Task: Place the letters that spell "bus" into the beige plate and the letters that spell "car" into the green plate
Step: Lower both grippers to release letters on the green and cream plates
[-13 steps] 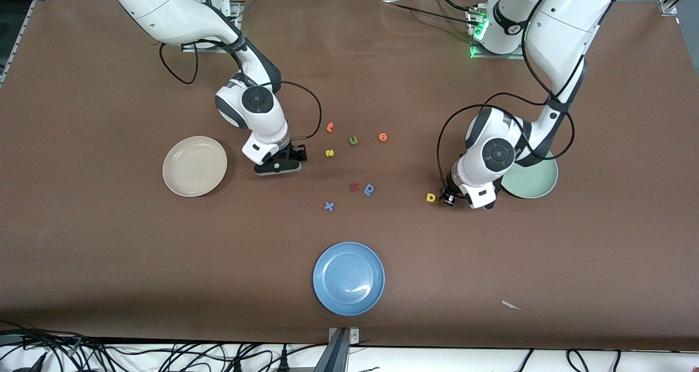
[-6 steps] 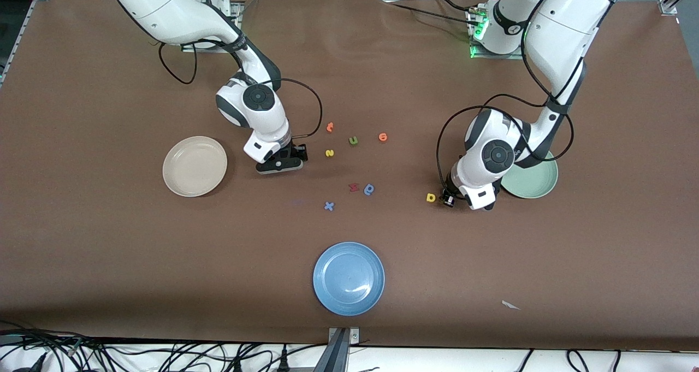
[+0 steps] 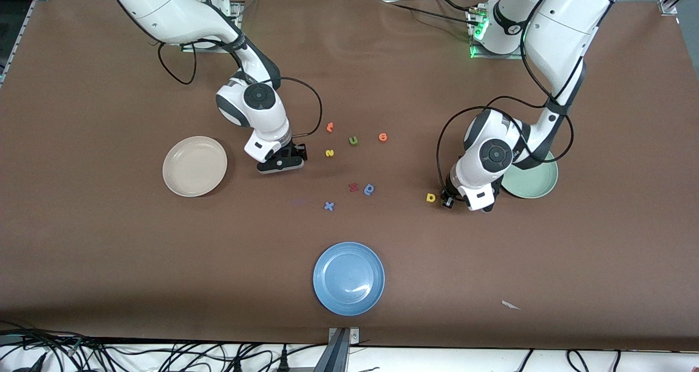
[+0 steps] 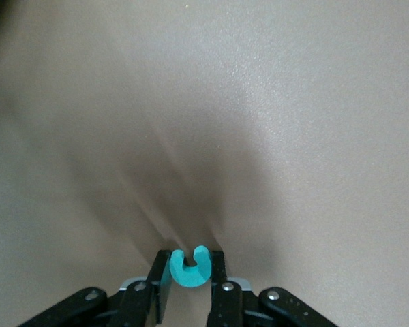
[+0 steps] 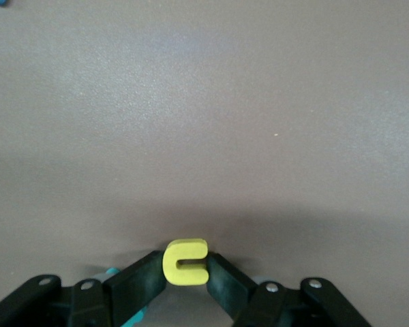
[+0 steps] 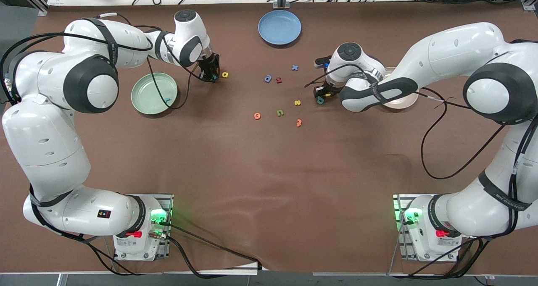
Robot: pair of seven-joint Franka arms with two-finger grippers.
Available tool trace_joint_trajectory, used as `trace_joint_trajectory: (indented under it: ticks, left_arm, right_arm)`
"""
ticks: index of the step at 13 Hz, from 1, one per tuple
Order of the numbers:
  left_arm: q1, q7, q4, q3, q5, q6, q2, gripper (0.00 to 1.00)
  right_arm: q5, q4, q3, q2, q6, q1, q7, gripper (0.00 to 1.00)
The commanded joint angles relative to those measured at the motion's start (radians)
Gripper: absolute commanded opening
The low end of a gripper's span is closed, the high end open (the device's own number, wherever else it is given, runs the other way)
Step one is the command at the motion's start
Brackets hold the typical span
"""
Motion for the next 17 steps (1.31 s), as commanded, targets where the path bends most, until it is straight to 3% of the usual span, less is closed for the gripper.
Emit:
trace_joint_trajectory:
  ticks: [1, 5, 11, 14, 17]
  left_arm:
    - [0.003, 0.005, 0.038, 0.01, 0.065, -0.016, 0.015, 0.11]
    - [0.08, 0.235, 0.046, -0.011, 0.028, -0.166, -0.082, 0.07]
    - [0.262, 0.67, 0.01, -0.042, 0.0, -0.476, -0.197, 0.08]
    - [0.351, 0.842, -0.091, -0.042, 0.002, -0.477, -0.243, 0.1]
    - [0.399, 0.901, -0.186, -0.04, 0.032, -0.391, -0.248, 0.12]
  right_arm:
    - [-0.013, -0.019, -0.004, -0.059, -0.063, -0.01, -0.047, 0.13]
    - [-0.007, -0.028, -0.001, -0.134, -0.14, -0.065, -0.142, 0.13]
    - [0.076, -0.111, 0.002, -0.285, -0.226, -0.259, -0.523, 0.13]
    - [0.111, -0.155, 0.0, -0.325, -0.268, -0.368, -0.695, 0.13]
    - [0.113, -0.193, 0.0, -0.316, -0.217, -0.503, -0.876, 0.14]
